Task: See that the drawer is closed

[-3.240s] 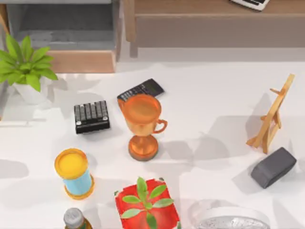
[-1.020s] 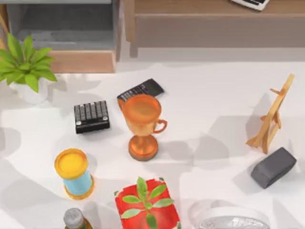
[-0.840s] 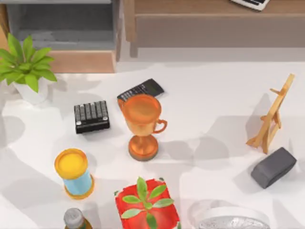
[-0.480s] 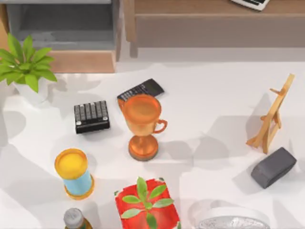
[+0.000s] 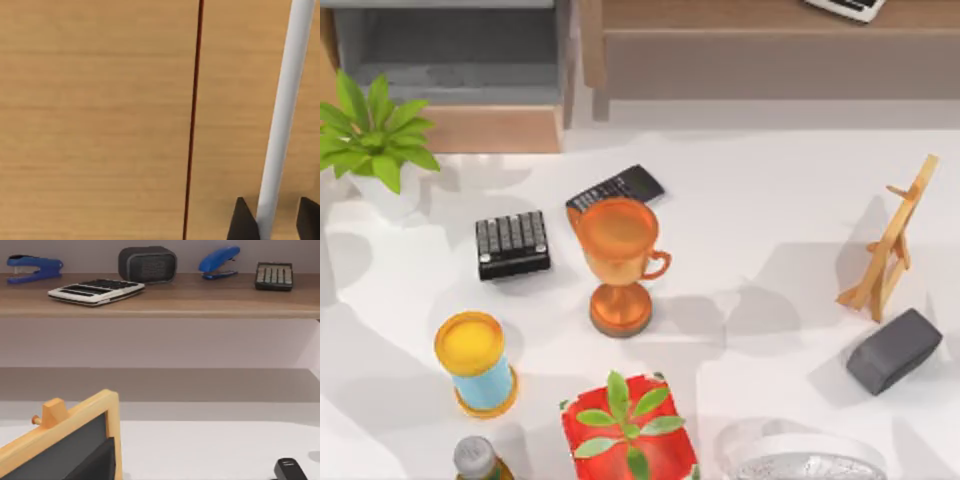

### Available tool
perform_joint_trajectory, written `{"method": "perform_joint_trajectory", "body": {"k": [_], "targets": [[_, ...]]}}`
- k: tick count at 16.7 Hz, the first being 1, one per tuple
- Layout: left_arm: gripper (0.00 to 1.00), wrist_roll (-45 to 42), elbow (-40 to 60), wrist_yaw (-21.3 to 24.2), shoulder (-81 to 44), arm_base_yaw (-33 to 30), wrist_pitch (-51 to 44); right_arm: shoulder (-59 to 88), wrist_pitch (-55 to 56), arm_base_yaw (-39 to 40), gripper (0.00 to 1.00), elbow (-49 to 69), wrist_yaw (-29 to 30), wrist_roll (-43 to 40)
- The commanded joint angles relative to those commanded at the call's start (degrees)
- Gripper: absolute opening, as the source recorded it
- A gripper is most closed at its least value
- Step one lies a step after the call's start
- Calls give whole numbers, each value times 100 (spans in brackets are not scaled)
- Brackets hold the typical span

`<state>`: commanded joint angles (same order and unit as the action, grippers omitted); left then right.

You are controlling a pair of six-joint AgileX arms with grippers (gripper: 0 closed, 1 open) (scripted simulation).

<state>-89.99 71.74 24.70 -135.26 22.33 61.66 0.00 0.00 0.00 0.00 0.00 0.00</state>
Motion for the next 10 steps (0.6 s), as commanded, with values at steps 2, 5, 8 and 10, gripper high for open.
{"method": "perform_joint_trajectory", "body": {"k": [2,5,8,10], "targets": [[68,0,0,0,0,0,0,0,0,0,100,0,0,0],[90,0,0,0,0,0,0,0,0,0,100,0,0,0],[100,0,0,0,0,0,0,0,0,0,100,0,0,0],[100,0,0,0,0,0,0,0,0,0,100,0,0,0]]}}
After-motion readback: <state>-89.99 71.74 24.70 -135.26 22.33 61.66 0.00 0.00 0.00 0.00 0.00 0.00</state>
